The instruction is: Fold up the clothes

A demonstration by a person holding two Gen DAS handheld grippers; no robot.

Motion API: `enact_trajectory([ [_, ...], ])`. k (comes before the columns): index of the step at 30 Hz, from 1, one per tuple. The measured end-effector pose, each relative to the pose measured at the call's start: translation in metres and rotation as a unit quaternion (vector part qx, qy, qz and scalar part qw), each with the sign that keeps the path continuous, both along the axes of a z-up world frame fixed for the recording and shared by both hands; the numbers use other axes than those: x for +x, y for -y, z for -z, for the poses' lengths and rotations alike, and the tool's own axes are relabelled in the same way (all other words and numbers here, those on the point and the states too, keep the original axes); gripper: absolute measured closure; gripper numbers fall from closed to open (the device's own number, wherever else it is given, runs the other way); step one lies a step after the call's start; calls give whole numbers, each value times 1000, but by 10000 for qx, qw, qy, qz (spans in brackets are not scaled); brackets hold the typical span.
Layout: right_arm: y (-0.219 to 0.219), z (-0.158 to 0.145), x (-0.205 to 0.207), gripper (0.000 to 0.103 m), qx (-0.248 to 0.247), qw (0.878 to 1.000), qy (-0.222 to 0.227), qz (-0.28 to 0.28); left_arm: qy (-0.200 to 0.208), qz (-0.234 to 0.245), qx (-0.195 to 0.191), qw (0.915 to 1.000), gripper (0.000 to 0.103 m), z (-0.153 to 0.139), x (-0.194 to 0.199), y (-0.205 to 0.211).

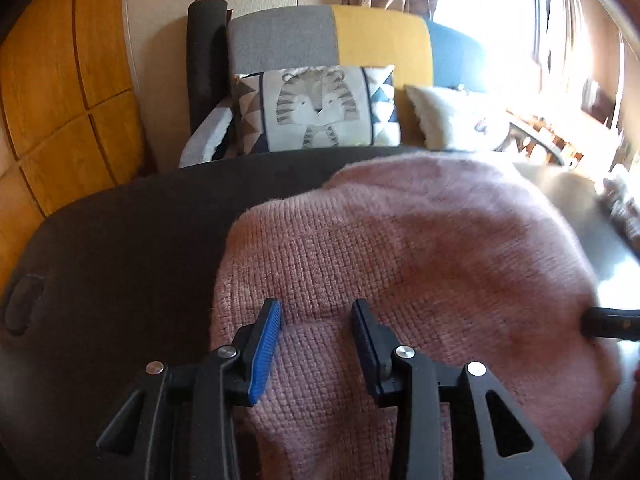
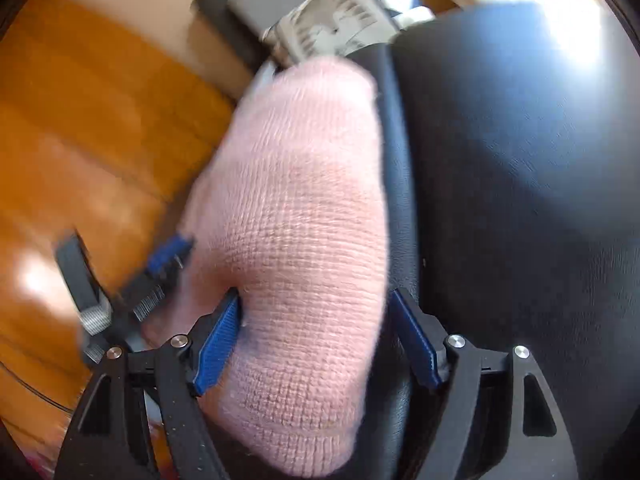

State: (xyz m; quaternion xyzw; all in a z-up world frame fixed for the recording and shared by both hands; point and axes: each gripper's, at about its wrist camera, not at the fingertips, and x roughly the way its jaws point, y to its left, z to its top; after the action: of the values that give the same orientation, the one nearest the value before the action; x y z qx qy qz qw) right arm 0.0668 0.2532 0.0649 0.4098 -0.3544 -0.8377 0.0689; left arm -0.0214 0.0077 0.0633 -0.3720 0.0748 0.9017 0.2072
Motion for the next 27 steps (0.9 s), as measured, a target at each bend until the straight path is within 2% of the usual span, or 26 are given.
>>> enact_trajectory([
  [2, -7, -8, 8, 26, -41, 9997, -218, 76, 43, -6, 290, 9996, 66, -9, -2, 11],
  [5, -12, -33, 15, 26, 454, 9972, -574, 119, 129, -157, 901, 9957, 66, -22, -17, 36],
  [7, -16, -43, 11, 26, 475, 9965, -680, 95, 469, -70, 1390, 9892, 65, -22, -32, 50],
  [9, -21, -50, 4, 26, 451, 9962, -740, 86, 851, -8, 1486, 9852, 65, -17, -49, 56],
  [12, -29, -51, -10, 26, 381, 9973, -620, 47, 1162, -36, 1485, 9820, 65, -8, -65, 62],
  [17, -30, -39, -27, 26, 221, 9990, -385, -43, 1881, -59, 1861, 9643, 65, 11, -80, 77],
  [20, -27, -32, -29, 26, 213, 9992, -321, -146, 2418, -41, 2178, 9456, 63, 29, -85, 87],
  [21, -27, -30, -30, 26, 224, 9991, -299, -178, 2574, -58, 2316, 9381, 59, 36, -86, 89],
  [25, -32, -24, -33, 26, 74, 9995, -277, -157, 3162, -72, 3032, 8989, 52, 58, -90, 98],
  [26, -33, -23, -33, 26, 21, 9996, -273, -119, 3215, -70, 3183, 8918, 51, 61, -89, 99],
  [27, -35, -23, -32, 26, 10, 9996, -289, -35, 3215, -68, 3260, 8890, 51, 63, -88, 100],
])
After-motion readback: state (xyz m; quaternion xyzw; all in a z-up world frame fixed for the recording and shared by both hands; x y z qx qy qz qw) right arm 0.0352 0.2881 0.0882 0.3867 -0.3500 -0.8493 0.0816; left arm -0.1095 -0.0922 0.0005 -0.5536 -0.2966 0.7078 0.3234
